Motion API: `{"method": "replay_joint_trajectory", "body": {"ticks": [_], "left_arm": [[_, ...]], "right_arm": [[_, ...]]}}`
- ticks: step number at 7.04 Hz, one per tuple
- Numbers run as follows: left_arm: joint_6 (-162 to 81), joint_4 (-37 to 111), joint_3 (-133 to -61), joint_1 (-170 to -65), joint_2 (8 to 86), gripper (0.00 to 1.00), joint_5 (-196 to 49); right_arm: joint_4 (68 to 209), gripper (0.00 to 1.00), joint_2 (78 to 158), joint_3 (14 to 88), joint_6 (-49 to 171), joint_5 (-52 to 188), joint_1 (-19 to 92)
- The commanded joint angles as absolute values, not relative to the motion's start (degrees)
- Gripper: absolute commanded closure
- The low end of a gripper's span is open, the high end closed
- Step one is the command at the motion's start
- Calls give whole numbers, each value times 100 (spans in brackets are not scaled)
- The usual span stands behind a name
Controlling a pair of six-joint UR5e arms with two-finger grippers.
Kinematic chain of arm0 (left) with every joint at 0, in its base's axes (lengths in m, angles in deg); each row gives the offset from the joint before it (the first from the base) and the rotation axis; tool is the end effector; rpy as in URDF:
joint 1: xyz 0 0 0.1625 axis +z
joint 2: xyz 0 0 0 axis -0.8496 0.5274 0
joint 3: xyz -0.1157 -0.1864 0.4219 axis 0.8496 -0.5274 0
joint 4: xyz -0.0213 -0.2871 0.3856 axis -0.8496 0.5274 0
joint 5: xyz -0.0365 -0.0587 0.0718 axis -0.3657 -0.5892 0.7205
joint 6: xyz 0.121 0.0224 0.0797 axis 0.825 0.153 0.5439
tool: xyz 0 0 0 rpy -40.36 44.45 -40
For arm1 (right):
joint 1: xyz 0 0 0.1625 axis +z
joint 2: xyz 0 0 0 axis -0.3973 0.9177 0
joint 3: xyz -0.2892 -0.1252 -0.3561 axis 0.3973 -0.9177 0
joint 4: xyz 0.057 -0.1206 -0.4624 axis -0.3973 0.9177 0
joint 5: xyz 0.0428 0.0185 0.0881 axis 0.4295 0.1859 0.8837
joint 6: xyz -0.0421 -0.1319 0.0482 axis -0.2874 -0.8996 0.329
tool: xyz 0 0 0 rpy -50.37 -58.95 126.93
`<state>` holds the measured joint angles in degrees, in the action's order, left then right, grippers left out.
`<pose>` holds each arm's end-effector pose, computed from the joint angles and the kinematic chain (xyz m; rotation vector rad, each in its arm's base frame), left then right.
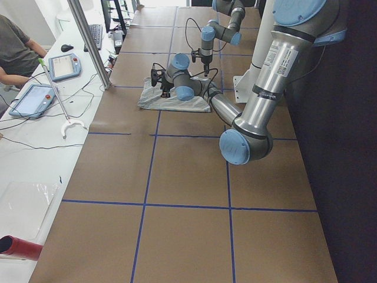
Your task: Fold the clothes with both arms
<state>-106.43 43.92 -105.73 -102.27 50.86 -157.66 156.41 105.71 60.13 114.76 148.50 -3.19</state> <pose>0.4704 -0.5851 0.3110 0.2998 1.1487 -0.3728 -0.6722 -0.3523 0.2801 0.0202 -0.7338 -0.0761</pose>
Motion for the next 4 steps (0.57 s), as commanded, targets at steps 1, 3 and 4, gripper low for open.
{"method": "replay_joint_trajectory", "body": {"ticks": [1,3,4], "left_arm": [[-10712,4390,-10577,-10229,5086,46,-15766],[-10712,4390,-10586,-10229,5086,46,-15766],[-10712,4390,-10612,-10229,5086,46,-15766]], "right_arm": [[15647,50,10553,6104,11541,14863,-293],[15586,49,10544,6218,12987,14828,-319],[15560,50,10518,6253,14453,14776,-389]]}}
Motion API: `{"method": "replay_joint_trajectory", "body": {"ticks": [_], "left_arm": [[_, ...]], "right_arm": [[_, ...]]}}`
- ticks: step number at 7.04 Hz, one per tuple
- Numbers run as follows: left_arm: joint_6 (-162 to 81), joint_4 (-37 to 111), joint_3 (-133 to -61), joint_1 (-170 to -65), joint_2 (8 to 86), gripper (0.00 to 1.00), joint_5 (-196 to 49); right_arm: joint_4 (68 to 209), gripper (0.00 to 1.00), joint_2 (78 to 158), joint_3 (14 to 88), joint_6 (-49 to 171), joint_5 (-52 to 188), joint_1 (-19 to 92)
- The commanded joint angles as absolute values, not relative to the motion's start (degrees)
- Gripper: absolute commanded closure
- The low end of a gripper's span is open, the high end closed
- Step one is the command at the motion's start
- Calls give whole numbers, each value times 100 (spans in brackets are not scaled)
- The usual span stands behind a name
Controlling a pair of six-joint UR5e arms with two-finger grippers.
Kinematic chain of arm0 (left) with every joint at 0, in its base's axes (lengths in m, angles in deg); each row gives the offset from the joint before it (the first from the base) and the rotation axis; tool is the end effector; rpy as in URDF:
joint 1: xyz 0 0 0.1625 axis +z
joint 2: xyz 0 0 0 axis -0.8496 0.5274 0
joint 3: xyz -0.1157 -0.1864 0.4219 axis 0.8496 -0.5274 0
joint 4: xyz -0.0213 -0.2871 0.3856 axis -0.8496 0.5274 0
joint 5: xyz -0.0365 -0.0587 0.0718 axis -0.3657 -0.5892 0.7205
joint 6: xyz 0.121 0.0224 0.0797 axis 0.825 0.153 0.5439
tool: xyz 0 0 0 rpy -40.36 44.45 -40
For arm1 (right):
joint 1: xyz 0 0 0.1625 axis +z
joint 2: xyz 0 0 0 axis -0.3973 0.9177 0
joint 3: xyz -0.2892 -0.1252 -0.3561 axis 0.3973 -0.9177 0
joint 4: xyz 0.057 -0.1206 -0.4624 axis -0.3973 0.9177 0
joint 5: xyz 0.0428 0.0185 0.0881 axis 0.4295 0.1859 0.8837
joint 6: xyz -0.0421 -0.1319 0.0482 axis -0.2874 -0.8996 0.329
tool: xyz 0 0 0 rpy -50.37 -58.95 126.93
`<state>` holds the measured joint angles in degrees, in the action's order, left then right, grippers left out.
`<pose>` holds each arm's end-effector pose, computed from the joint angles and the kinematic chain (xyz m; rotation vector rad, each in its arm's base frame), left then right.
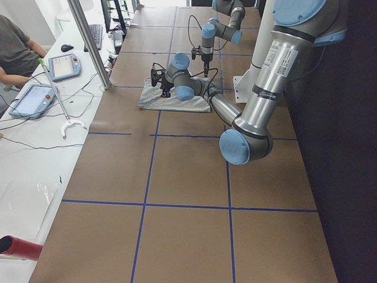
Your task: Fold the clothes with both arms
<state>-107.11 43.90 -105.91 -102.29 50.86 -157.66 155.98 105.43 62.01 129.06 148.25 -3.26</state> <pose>0.4696 -0.5847 0.3093 0.2946 1.1532 -0.3828 -0.6643 -0.3490 0.2593 -0.0564 -0.7739 0.1558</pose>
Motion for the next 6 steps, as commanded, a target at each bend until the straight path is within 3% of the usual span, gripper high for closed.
{"method": "replay_joint_trajectory", "body": {"ticks": [1,2,4,6], "left_arm": [[-10712,4390,-10613,-10229,5086,46,-15766],[-10712,4390,-10613,-10229,5086,46,-15766],[-10712,4390,-10665,-10229,4990,46,-15766],[-10712,4390,-10709,-10229,4962,46,-15766]], "right_arm": [[15464,51,10501,6245,15537,14436,-512],[15088,50,10544,6210,16114,14241,-600],[15041,29,10544,6122,16645,14073,-653],[15041,26,10588,6104,16699,14046,-697]]}}
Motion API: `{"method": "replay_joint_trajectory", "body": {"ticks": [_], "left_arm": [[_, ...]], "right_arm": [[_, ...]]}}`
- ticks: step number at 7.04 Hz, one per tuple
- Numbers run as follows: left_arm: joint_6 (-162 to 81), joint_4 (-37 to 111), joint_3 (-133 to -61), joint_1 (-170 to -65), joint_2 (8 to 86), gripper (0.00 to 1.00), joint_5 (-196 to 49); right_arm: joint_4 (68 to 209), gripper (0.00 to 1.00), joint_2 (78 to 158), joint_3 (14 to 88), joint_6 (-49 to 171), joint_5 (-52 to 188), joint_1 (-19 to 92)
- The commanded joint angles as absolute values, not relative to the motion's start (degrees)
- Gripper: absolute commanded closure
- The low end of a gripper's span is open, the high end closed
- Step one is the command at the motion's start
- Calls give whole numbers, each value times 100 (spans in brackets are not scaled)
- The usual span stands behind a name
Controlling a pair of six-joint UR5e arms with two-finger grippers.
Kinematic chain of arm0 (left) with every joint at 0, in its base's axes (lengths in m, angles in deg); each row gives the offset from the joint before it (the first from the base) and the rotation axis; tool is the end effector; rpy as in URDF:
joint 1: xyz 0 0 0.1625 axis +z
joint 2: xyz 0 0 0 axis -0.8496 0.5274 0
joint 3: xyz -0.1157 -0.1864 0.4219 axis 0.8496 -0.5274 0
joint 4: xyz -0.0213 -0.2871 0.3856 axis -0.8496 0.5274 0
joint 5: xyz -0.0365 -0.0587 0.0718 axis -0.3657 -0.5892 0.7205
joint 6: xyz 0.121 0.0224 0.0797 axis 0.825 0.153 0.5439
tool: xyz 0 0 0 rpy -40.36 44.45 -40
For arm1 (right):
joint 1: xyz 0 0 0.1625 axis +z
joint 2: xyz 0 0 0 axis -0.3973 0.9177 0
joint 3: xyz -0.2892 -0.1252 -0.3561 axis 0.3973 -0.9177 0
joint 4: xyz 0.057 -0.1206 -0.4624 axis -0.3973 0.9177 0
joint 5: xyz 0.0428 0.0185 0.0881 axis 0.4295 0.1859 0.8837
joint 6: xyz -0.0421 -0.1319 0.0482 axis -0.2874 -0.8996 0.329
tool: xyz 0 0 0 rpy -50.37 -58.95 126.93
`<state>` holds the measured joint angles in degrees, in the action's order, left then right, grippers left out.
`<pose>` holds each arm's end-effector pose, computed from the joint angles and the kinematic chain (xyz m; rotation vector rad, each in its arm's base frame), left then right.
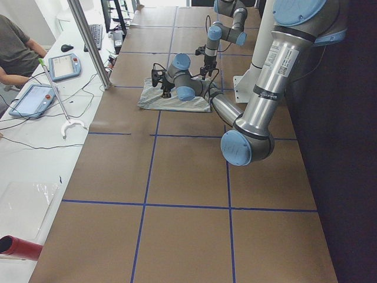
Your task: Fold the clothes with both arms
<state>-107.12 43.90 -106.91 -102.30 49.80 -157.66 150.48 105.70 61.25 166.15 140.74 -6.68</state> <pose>0.4639 -0.5793 0.3133 0.2941 1.1523 -0.3834 -0.6871 -0.3295 0.2551 -0.2115 -0.8230 0.7513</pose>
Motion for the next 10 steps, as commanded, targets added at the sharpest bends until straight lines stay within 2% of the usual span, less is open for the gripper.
{"method": "replay_joint_trajectory", "body": {"ticks": [1,3,4,6,7,10], "left_arm": [[-10712,4390,-10709,-10229,4962,46,-15766],[-10721,4390,-10727,-10229,4962,46,-15766],[-10721,4390,-10727,-10229,4962,46,-15766],[-10747,4390,-10744,-10229,4962,46,-15766],[-10756,4381,-10744,-10229,4962,46,-15766],[-10756,4381,-10744,-10229,4962,46,-15766]], "right_arm": [[15032,27,10527,6017,16682,14037,-706],[15032,26,10527,5929,16595,14045,-706],[15032,2,10518,5920,16664,14046,-732],[15041,11,10527,5876,16682,14046,-732],[15032,12,10518,5815,16647,14046,-732],[15041,21,10492,5753,16586,14063,-732]]}}
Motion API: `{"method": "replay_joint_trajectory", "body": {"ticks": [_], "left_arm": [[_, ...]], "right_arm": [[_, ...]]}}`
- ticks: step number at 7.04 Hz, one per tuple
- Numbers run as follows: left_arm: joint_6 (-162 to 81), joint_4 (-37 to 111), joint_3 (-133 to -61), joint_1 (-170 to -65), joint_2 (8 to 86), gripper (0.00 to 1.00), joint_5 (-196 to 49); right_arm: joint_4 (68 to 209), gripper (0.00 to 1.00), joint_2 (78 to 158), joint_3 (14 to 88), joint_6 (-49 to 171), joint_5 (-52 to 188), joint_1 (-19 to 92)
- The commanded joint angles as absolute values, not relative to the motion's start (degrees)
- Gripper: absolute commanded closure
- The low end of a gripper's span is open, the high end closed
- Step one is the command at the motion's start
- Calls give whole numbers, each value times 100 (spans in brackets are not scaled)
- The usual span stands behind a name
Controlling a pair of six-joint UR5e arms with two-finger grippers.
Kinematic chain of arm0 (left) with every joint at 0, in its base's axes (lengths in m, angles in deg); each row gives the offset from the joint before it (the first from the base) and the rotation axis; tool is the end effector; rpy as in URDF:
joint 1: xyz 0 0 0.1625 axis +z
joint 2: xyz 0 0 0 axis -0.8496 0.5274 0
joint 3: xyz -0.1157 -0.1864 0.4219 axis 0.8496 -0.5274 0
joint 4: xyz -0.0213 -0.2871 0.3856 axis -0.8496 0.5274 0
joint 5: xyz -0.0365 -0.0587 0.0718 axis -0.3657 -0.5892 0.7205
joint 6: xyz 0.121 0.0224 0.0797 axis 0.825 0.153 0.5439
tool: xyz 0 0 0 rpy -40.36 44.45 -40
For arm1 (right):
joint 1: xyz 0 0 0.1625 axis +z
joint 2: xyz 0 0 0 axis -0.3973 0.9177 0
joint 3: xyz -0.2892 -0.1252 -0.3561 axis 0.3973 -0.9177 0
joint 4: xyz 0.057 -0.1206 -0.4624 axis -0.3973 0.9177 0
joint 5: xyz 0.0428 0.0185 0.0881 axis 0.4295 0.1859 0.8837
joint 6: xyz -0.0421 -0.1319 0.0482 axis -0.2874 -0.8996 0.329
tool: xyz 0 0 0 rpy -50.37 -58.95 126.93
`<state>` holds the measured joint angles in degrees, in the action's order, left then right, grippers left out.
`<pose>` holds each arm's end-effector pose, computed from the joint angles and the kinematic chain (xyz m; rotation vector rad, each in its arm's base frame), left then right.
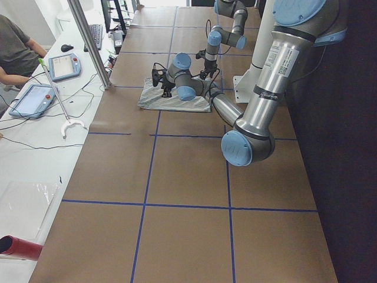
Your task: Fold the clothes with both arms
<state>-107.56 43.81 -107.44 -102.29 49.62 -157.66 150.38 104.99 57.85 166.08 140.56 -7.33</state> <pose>0.4617 -0.5771 0.3107 0.2919 1.1577 -0.3888 -0.7088 -0.3273 0.2752 -0.2069 -0.7761 0.7483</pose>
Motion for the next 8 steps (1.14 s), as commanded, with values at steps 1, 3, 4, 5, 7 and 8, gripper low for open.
{"method": "replay_joint_trajectory", "body": {"ticks": [1,3,4,5,7,8], "left_arm": [[-10756,4381,-10744,-10229,4962,46,-15766],[-10756,4381,-10744,-10229,4962,46,-15766],[-10756,4381,-10744,-10229,4954,46,-15766],[-10756,4381,-10771,-10238,4954,46,-15766],[-10835,4311,-10814,-10238,4954,46,-15766],[-10835,4180,-10910,-10238,4954,46,-15766]], "right_arm": [[15041,23,10483,5709,16568,14072,-732],[15041,77,10448,5717,16577,14107,-732],[15041,97,10448,5700,16525,14107,-741],[15041,100,10448,5691,16463,14098,-750],[15032,100,10439,5700,16332,14116,-750],[15032,100,10439,5700,16209,14107,-750]]}}
